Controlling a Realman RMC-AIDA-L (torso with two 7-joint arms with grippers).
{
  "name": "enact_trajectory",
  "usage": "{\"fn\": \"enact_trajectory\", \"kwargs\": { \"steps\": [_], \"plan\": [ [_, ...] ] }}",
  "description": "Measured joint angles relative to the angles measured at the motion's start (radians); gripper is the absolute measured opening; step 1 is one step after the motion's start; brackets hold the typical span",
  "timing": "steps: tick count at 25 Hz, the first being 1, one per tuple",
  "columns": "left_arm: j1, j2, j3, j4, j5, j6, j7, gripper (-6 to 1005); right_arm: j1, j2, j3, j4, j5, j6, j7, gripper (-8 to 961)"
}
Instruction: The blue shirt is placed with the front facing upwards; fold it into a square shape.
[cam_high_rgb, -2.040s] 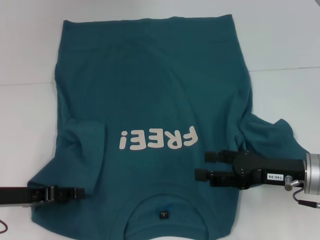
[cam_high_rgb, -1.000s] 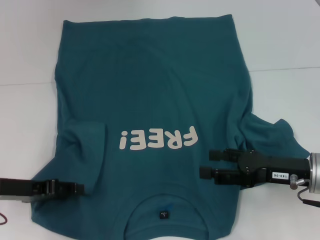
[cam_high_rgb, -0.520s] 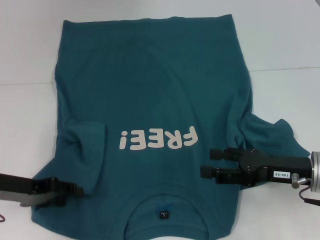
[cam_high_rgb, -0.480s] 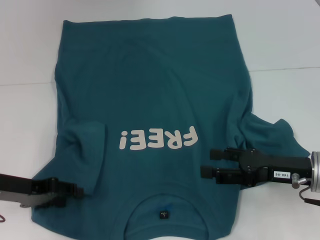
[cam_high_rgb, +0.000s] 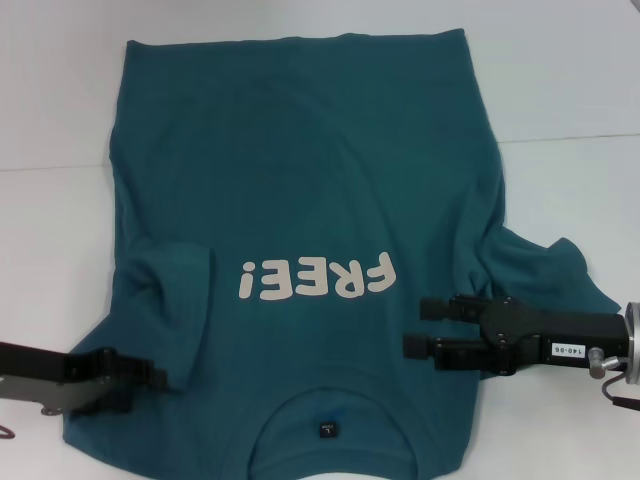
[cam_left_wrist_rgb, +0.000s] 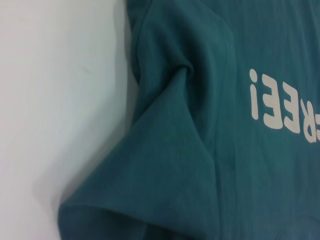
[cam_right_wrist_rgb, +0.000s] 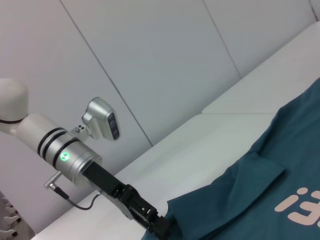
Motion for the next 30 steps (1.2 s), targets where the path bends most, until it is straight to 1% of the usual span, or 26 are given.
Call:
{"fn": "enact_trajectory", "kwargs": {
  "steps": [8, 19, 30],
  "plan": [
    [-0.001, -0.001, -0.002, -0.017, -0.002, -0.03, -0.031, 613, -0.01, -0.002, 0.002, -0.018, 0.0, -0.016, 0.008, 915],
    [-0.002, -0.007, -0.001, -0.034, -0.013, -0.071, -0.032, 613, -0.014, -0.005, 0.002, -0.025, 0.001, -0.02, 0.009, 915],
    [-0.013, -0.008, 0.004, -0.046, -0.015, -0.104, -0.025, 613, -0.014, -0.006, 0.012, -0.025, 0.002, -0.02, 0.005, 916]
  ]
}}
